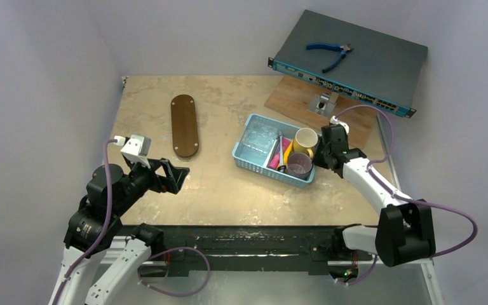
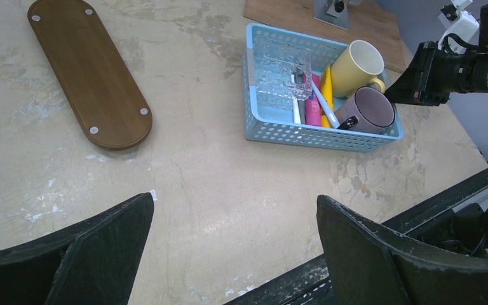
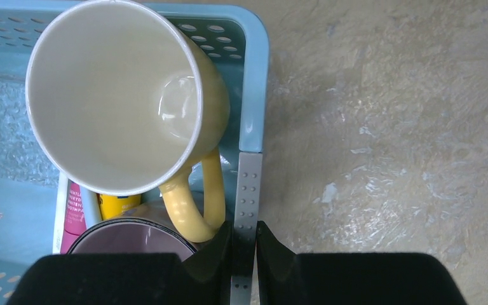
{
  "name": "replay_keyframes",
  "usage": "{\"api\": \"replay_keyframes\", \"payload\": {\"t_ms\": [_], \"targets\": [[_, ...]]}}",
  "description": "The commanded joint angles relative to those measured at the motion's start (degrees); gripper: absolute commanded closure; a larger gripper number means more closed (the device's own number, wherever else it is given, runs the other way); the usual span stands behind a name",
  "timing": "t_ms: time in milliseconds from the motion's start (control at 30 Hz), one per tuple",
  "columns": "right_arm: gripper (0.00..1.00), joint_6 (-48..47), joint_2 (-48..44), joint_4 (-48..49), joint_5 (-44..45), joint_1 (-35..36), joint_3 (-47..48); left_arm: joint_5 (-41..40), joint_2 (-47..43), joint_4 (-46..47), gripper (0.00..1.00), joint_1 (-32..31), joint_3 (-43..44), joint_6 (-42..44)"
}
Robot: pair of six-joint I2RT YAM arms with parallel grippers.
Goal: Prepare toiletry sets of a toothbrush and toothpaste on the tray
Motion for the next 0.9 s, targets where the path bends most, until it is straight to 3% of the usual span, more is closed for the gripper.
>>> {"api": "replay_keyframes", "payload": {"t_ms": [0,333,867], "targets": [[1.0,-4.1,0.8,1.4,-7.2,2.8,3.5,-0.6,0.7,0.8,0.01,0.4,-0.1,0.0],[1.0,-4.7,6.8,1.5,-2.7,8.3,11.5,-1.0,1.5,0.7,0.01,0.4,-0.1,0.1],[1.0,-3.3,15.4,3.5,-2.1,8.3,19.1,-2.6,2.8,0.3,0.0,0.4,-0.1,0.0]]}}
